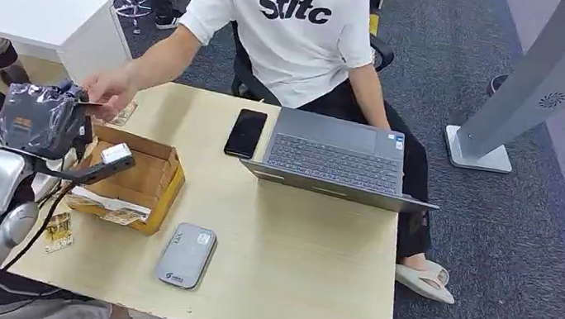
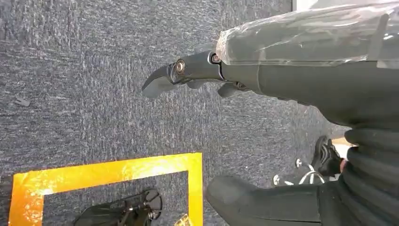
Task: Pass the card to the sensor for recognition and then transmit it.
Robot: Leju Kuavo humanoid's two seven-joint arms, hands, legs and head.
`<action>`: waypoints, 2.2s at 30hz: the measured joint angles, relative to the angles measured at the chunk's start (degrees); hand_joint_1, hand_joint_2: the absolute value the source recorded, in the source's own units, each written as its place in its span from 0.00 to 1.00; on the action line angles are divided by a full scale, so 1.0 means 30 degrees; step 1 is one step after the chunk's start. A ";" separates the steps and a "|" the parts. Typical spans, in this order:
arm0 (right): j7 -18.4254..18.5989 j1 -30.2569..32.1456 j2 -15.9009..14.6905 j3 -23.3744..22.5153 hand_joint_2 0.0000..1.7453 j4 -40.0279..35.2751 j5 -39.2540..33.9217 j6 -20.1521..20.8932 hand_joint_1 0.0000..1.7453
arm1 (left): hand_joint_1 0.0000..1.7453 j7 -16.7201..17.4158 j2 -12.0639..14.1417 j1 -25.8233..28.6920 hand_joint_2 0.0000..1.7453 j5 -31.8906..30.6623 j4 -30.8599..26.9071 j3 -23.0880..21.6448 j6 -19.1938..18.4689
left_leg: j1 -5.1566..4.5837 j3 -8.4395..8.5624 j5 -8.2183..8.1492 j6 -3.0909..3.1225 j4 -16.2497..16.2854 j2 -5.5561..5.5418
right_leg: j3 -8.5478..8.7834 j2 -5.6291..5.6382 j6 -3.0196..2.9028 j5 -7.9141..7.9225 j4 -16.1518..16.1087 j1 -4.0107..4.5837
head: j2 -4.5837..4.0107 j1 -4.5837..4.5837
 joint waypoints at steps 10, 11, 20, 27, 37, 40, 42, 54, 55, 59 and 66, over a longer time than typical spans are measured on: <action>0.0066 -0.0080 -0.0153 -0.0168 1.00 0.0422 0.0022 0.0000 0.00 | 0.00 0.0488 0.0721 -0.0898 1.00 0.0679 0.1362 0.1239 -0.0057 | 0.0003 -0.0009 -0.0003 -0.0002 -0.0001 0.0031 | -0.0030 0.0055 -0.0004 0.0002 0.0007 0.0000 | 0.0000 -0.0007; 0.0058 -0.0084 -0.0153 -0.0175 1.00 0.0487 0.0022 -0.0007 0.00 | 0.00 0.0575 0.0671 -0.0898 1.00 0.0953 0.1448 0.1506 0.0333 | 0.0003 -0.0015 -0.0004 -0.0002 -0.0001 0.0031 | -0.0036 0.0055 -0.0004 0.0002 0.0007 0.0000 | 0.0000 -0.0015; 0.0007 -0.0186 -0.0313 -0.0299 1.00 0.0859 0.0043 0.0000 0.00 | 0.00 -0.0146 -0.0488 -0.0625 1.00 0.2148 0.1850 0.3088 0.2434 | -0.0001 -0.0030 -0.0001 -0.0001 0.0002 0.0015 | -0.0038 0.0035 -0.0002 0.0004 0.0005 -0.0003 | 0.0000 -0.0007; -0.0029 -0.0215 -0.0480 -0.0349 1.00 0.0910 -0.0015 -0.0001 0.00 | 0.00 -0.1071 -0.1200 0.0002 1.00 0.2316 0.1575 0.3351 0.3336 | 0.0000 -0.0028 -0.0002 -0.0002 0.0002 0.0019 | -0.0037 0.0038 -0.0003 0.0005 0.0005 -0.0003 | 0.0000 -0.0007; 0.0117 -0.0196 -0.0488 -0.0685 1.00 0.0896 -0.0452 0.0000 0.00 | 0.00 -0.3901 -0.2500 0.3075 1.00 0.4373 -0.1475 0.3636 0.6086 | -0.0007 -0.0040 -0.0016 -0.0002 -0.0003 0.0042 | -0.0044 0.0055 0.0000 -0.0001 0.0001 -0.0009 | 0.0000 -0.0007; 0.0423 -0.0108 -0.0459 -0.0969 1.00 0.0823 -0.0758 -0.0007 0.00 | 0.00 -0.5708 -0.3484 0.5654 1.00 0.6443 -0.3515 0.3672 0.7390 | -0.0016 -0.0041 -0.0033 0.0019 -0.0002 0.0067 | -0.0053 0.0073 0.0007 -0.0009 -0.0005 -0.0015 | 0.0000 -0.0007; 0.0451 -0.0069 -0.0415 -0.1150 1.00 0.0729 -0.0765 0.0000 0.00 | 0.00 -0.6664 -0.4165 0.7395 1.00 0.7369 -0.4877 0.3672 0.7650 | -0.0016 -0.0049 -0.0051 0.0039 -0.0001 0.0070 | -0.0061 0.0076 0.0021 -0.0020 -0.0012 -0.0015 | 0.0000 -0.0008; 0.0029 -0.0026 0.0043 -0.1879 1.00 0.0583 -0.1740 -0.0007 0.00 | 0.00 -1.1567 -0.8134 1.3419 1.00 1.4895 -0.9631 0.6247 0.6961 | -0.0012 -0.0046 -0.0064 0.0044 -0.0014 0.0061 | -0.0042 0.0055 0.0030 -0.0028 -0.0013 -0.0011 | 0.0000 -0.0015; 0.0080 -0.0018 0.0073 -0.1938 1.00 0.0539 -0.1778 -0.0007 0.00 | 0.00 -1.2126 -0.8775 1.3764 1.00 1.5477 -0.9845 0.6829 0.6607 | -0.0013 -0.0050 -0.0063 0.0046 -0.0007 0.0045 | -0.0045 0.0033 0.0034 -0.0030 -0.0016 -0.0012 | 0.0000 -0.0007; 0.0131 -0.0035 0.0233 -0.2113 1.00 0.0481 -0.1785 0.0000 0.00 | 0.00 -1.2976 -1.0376 1.4660 1.00 1.6080 -1.0485 0.8386 0.5923 | -0.0018 -0.0064 -0.0068 0.0054 -0.0007 0.0013 | -0.0033 0.0000 0.0049 -0.0040 -0.0017 -0.0017 | 0.0000 -0.0014; 0.0503 -0.0026 0.0445 -0.2448 1.00 0.0342 -0.2325 0.0000 0.00 | 0.00 -1.3340 -1.3455 1.5033 1.00 2.0171 -1.0987 1.1185 0.3372 | -0.0017 -0.0054 -0.0069 0.0054 -0.0006 0.0017 | -0.0026 -0.0007 0.0050 -0.0039 -0.0017 -0.0016 | 0.0000 -0.0015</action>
